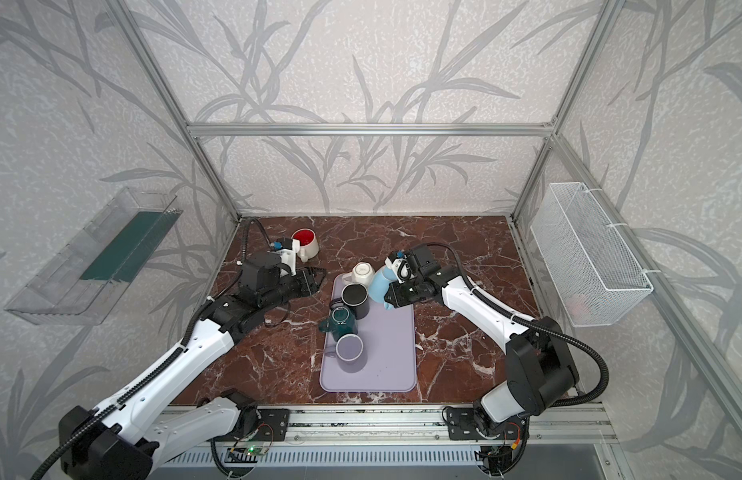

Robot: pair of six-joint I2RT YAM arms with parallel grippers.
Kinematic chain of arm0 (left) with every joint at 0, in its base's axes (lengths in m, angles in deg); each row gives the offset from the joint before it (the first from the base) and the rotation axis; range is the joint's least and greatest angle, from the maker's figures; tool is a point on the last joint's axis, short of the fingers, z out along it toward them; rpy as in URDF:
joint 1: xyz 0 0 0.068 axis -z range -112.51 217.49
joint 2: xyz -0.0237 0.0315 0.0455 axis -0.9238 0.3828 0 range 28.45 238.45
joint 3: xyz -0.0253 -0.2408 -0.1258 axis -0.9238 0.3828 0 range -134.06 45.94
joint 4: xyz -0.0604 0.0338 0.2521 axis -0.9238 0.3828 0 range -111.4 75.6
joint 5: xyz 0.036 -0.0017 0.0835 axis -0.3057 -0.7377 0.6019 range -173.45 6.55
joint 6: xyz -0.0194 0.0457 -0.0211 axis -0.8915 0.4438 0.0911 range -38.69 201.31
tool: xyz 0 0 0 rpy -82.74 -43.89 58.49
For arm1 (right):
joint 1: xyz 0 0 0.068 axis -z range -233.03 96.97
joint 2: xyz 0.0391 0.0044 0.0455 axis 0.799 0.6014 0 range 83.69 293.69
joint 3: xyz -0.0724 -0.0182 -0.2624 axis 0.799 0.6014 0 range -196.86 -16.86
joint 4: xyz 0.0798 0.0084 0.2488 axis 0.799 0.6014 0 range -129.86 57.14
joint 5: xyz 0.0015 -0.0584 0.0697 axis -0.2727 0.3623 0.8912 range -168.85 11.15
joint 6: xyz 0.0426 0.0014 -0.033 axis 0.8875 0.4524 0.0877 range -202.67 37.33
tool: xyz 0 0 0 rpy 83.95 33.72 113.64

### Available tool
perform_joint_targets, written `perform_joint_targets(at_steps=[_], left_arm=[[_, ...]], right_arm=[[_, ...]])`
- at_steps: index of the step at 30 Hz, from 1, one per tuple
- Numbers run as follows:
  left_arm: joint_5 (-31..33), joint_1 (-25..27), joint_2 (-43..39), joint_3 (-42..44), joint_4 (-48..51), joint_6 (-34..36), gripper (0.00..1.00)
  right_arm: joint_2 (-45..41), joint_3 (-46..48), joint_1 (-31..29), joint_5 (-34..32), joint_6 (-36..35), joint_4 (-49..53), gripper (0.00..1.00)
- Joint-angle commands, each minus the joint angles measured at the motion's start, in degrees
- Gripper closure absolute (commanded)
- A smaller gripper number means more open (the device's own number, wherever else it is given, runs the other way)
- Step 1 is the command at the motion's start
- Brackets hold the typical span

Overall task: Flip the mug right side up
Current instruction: 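Lift the light blue mug with the right gripper while the left gripper approaches, then grasp the light blue mug's handle with the left gripper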

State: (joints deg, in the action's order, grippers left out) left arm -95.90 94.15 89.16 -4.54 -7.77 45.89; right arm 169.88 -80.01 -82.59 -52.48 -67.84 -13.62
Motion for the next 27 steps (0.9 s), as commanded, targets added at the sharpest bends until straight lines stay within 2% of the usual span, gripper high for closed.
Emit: perform_joint_targets(at_steps=[1, 9, 14, 20, 27], left_arm=[[-4.2, 1.8, 0.2, 0.9, -3.3, -5.4, 0.57], [-10.2, 5.1, 1.9, 4.9, -12.4, -15.8, 0.57], [-13.6, 6.2, 3.4, 8.1, -19.5, -23.8, 0.57], [-17.6, 7.5, 7.4, 13.0, -35.7, -36.0, 0.57], [-20.1, 8.6, 14.1, 13.6, -48.3, -43.4, 0.57]], right_arm=[[-3.2, -0.6, 0.9, 7.5, 2.3, -7.1, 1.00], [-4.9, 1.8, 3.4, 14.7, 8.3, -14.5, 1.00], [-6.5, 3.0, 4.5, 16.7, 11.6, -18.4, 1.00], [-7.8, 3.7, 5.1, 18.3, 14.5, -22.3, 1.00], [-8.3, 3.8, 5.2, 18.5, 15.7, -22.8, 1.00]])
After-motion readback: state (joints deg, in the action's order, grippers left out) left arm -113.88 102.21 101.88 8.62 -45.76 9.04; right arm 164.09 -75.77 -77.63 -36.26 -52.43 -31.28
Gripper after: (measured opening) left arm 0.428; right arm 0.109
